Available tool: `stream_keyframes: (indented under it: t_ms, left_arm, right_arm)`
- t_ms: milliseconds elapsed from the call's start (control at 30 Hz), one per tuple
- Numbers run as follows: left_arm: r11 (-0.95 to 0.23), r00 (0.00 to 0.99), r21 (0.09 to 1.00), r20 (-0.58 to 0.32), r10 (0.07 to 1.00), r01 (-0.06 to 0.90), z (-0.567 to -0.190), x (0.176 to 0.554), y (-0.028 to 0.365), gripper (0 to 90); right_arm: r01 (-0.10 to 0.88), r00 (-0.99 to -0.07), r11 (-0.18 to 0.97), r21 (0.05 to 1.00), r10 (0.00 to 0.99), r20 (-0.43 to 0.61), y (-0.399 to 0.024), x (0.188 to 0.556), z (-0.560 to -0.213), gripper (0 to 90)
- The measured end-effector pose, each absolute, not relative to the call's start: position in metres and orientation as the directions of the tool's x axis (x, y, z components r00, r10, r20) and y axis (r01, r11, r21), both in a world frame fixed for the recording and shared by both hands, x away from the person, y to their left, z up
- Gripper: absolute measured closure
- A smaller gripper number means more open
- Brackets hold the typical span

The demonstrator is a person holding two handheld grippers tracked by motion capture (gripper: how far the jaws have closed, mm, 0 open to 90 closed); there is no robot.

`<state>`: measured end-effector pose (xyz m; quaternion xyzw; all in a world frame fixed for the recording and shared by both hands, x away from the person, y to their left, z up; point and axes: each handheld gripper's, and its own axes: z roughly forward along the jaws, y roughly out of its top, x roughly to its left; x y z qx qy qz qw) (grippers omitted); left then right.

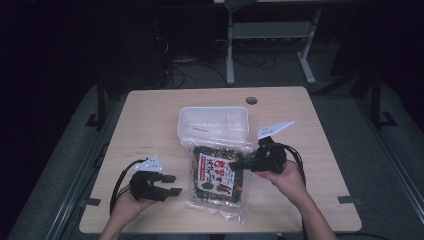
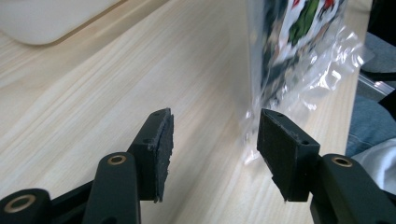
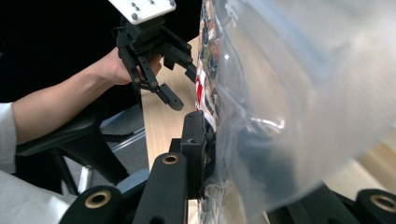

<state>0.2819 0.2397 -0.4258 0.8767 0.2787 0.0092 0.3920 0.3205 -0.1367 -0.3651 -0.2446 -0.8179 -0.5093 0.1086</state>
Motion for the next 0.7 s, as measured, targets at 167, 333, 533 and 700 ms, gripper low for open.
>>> stream_keyframes:
  t_ms: [167, 333, 533, 700]
  left_arm:
    - [-0.523, 0.835, 0.699, -0.2, 0.512, 0.488, -0.427, 0.282, 0.244, 43.8]
    - [-0.525, 0.833, 0.695, -0.198, 0.516, 0.491, -0.428, 0.281, 0.245, 42.7]
    - [-0.54, 0.835, 0.684, -0.188, 0.518, 0.49, -0.429, 0.28, 0.244, 41.0]
    - [-0.545, 0.835, 0.681, -0.184, 0.518, 0.489, -0.43, 0.28, 0.244, 40.7]
  right_arm:
    - [0.487, -0.866, 0.361, 0.796, 0.32, 0.385, -0.14, 0.317, -0.354, 74.6]
    - [0.475, -0.868, 0.345, 0.81, 0.337, 0.365, -0.146, 0.318, -0.345, 74.7]
    - [0.451, -0.867, 0.324, 0.831, 0.381, 0.322, -0.154, 0.318, -0.33, 74.8]
    - [0.431, -0.865, 0.316, 0.845, 0.412, 0.288, -0.156, 0.322, -0.322, 74.7]
